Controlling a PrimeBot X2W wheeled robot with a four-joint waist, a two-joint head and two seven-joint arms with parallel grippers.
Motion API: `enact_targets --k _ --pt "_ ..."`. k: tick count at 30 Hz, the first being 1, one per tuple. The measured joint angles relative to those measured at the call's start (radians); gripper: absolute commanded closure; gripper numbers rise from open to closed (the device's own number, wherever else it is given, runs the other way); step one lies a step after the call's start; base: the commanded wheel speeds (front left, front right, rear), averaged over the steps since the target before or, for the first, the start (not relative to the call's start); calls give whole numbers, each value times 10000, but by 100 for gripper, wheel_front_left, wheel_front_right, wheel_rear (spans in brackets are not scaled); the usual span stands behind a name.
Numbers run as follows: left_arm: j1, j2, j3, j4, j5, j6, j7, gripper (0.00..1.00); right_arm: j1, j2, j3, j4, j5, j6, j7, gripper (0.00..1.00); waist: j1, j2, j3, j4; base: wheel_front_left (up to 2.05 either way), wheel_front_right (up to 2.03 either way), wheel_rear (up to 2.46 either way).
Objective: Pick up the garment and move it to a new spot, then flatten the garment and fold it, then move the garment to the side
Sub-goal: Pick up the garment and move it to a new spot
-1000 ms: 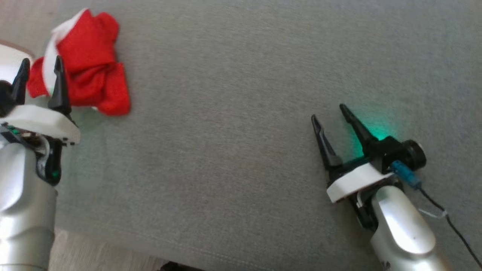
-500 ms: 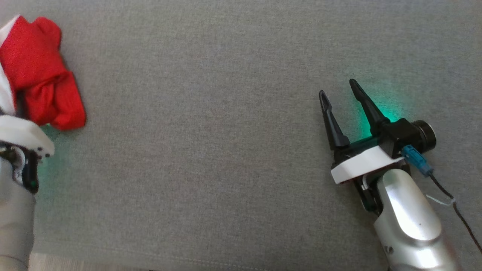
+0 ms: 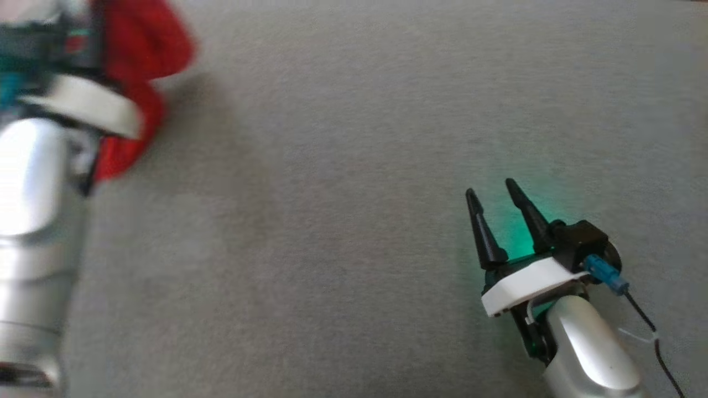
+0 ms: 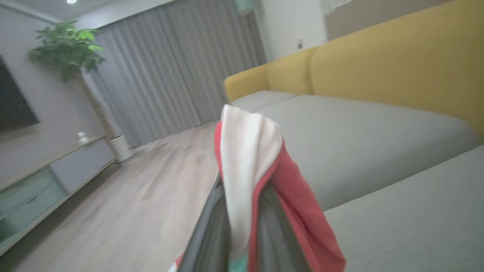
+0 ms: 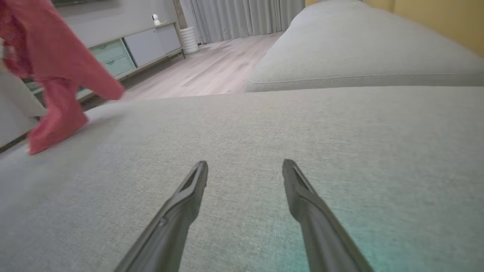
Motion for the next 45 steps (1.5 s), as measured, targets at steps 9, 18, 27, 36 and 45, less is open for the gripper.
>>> enact_targets --k 9,18,27,36,45 --pt "51 -1868 -2552 -2199 -671 -75 121 100 407 35 23 86 293 0 0 0 0 0 -639 -1397 0 0 0" --pt "2615 -2190 -2591 -644 -1595 439 -236 0 605 42 12 109 464 0 0 0 0 0 -923 -2338 0 0 0" --pt "5059 -1666 -401 -667 -1563 1523 -376 0 594 67 -499 73 359 0 0 0 2 0 -873 -2082 0 0 0" --pt "7700 -2090 1778 -2019 -890 1586 -378 0 612 90 -880 -105 359 0 2 0 1 0 -1326 -1769 0 0 0" --pt "8819 -3057 3139 -2851 142 1195 -378 0 1237 96 -913 -186 360 0 2 0 0 0 -1714 -1606 0 0 0"
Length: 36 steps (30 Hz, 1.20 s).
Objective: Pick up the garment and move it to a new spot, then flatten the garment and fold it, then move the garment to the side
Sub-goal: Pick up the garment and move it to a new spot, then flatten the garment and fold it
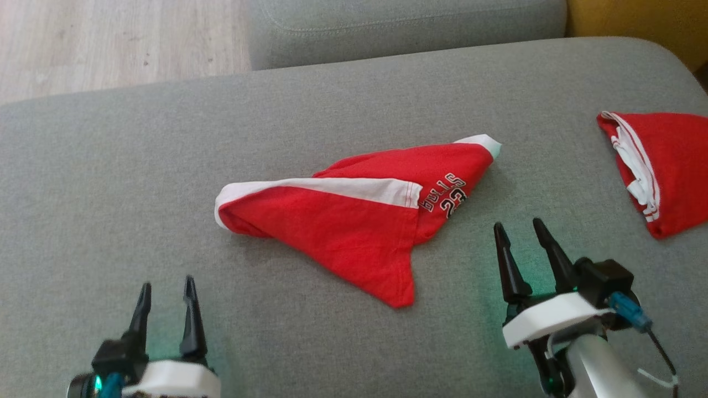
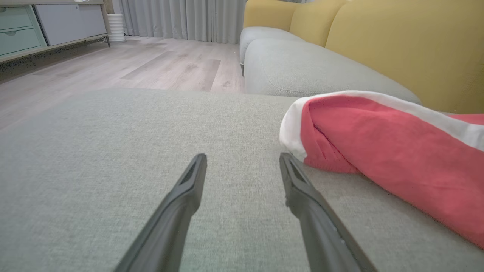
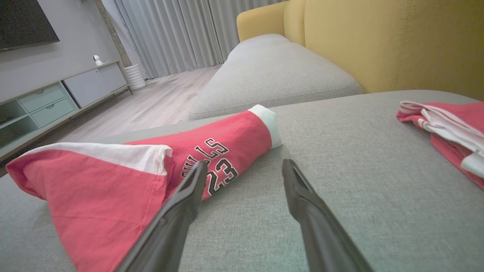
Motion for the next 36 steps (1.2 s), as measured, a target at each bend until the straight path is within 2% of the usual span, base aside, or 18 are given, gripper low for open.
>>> enact_targets --k 5,9,15,24,29,30,31,32,33,34,36 --pt "214 -140 288 29 343 -272 0 0 84 0 38 69 0 0 0 0 0 0 -42 68 0 0 0" --pt "189 -236 339 35 562 -472 0 0 24 0 537 142 19 0 23 0 1 0 57 232 0 0 0" --pt "130 -257 228 42 673 -629 0 0 -979 6 1210 865 286 0 27 0 1 0 273 737 0 0 0" --pt "-61 -276 -382 115 683 -662 0 0 -1883 0 1058 2098 382 0 33 0 2 0 570 1708 0 0 0" --pt "-86 -276 -648 107 545 -648 0 0 -1979 -2 840 2357 380 0 40 0 2 0 768 2207 0 0 0" --pt "-87 -276 -671 107 522 -637 0 0 -2022 -2 790 2385 378 0 40 3 2 0 802 2281 0 0 0" --pt "-87 -276 -692 105 479 -635 0 0 -2090 -2 756 2414 378 0 40 24 2 0 833 2339 0 0 0" --pt "-88 -276 -711 104 474 -633 0 0 -2156 -4 721 2414 378 0 40 51 2 0 862 2384 0 0 0" --pt "-90 -276 -723 104 474 -608 0 0 -2220 -4 711 2416 372 0 40 68 2 0 889 2414 0 0 0" --pt "-92 -278 -732 104 474 -558 0 0 -2280 -4 713 2418 366 0 40 100 2 0 906 2427 0 0 0" --pt "-95 -276 -729 90 474 -558 0 0 -2339 -2 725 2345 366 0 40 100 2 0 909 2394 0 0 0"
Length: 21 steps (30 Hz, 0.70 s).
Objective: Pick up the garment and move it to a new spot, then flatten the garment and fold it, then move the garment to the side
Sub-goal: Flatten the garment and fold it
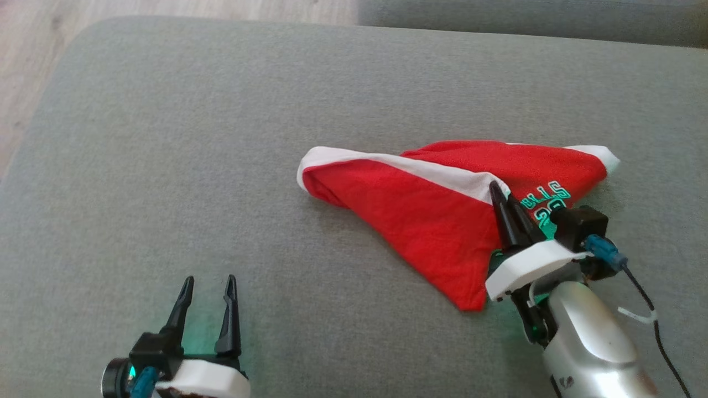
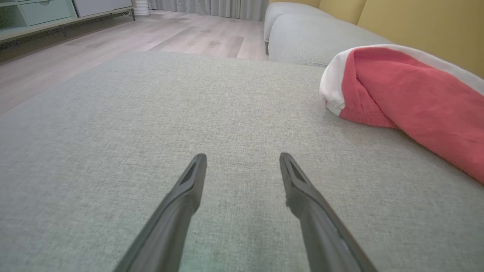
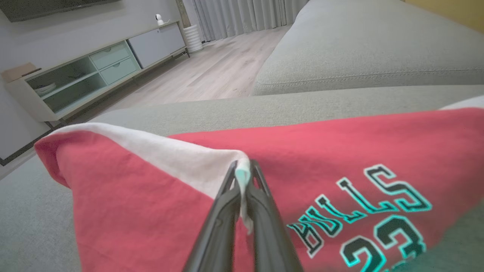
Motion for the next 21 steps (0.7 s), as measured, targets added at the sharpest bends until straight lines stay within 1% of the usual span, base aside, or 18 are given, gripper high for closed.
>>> enact_targets --k 5,9,13,15,18,21 --pt "1 0 17 -38 0 8 0 0 97 0 -244 -761 -219 0 0 100 0 0 -119 -329 0 0 0" --pt "3 -2 19 -52 -117 10 0 0 673 -73 -907 -1787 -940 0 0 100 -1 0 -264 -744 0 0 0" --pt "6 0 -13 -59 -178 12 0 0 1639 -627 -1498 -2591 -1319 0 0 100 -1 0 -395 -1198 0 0 0" --pt "4 -2 -54 -59 -180 84 0 0 1894 -926 -1745 -2932 -1398 0 0 100 -1 0 -447 -1408 0 0 0" --pt "5 -2 -123 -44 -207 96 0 0 1900 -1225 -2080 -3361 -1517 0 0 100 -1 0 -499 -1642 0 0 0" --pt "4 -2 -127 -38 -203 94 0 0 1882 -1549 -2251 -3768 -1718 0 0 100 -1 0 -485 -1739 0 0 0"
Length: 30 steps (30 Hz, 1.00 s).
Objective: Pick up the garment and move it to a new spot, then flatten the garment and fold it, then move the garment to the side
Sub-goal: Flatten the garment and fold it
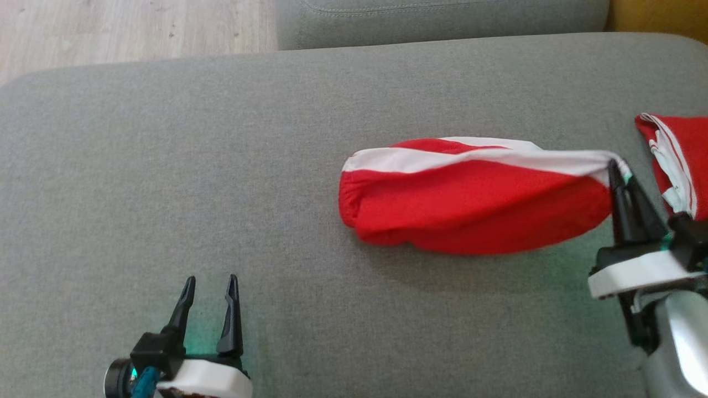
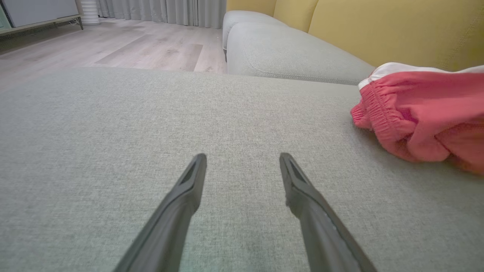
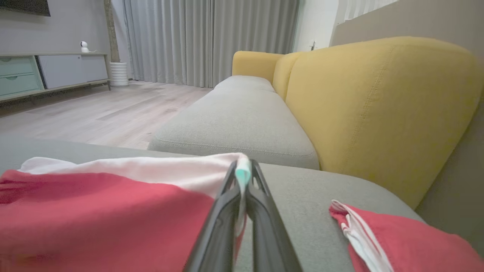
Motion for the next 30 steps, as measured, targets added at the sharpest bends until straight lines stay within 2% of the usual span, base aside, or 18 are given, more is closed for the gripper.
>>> enact_targets --k 6,7,8,9,13,18,23,26,30 --pt "1 0 2 27 13 -19 0 0 -88 -244 -17 -222 -232 0 0 100 0 0 26 26 0 0 0" --pt "1 0 2 40 13 -21 0 0 -65 -242 -15 6 -234 0 0 78 0 0 27 46 0 0 0" --pt "2 0 -2 65 12 -21 0 0 -22 -230 -19 336 -234 0 0 18 0 0 27 62 0 0 0" --pt "3 0 -8 77 12 -21 0 0 54 -196 -38 692 -219 0 0 0 0 0 28 73 0 0 0" --pt "3 2 -65 148 -54 -21 0 0 406 157 -268 1452 -222 0 2 0 0 0 57 52 0 0 0" --pt "-119 2 -236 190 -178 -38 0 0 397 690 -573 1060 -445 0 2 0 0 0 104 -128 0 0 0" --pt "-1081 2 -838 349 -648 -311 0 0 397 1045 -550 823 -483 0 0 0 0 0 207 -274 0 0 0" --pt "-1737 0 -1298 700 -1202 -479 0 0 397 1066 -508 769 -483 0 0 0 0 0 279 -304 0 0 0" --pt "-3348 -27 -2259 1772 -2602 -667 35 0 378 1103 -316 750 -481 0 0 0 1 0 441 -398 0 0 0"
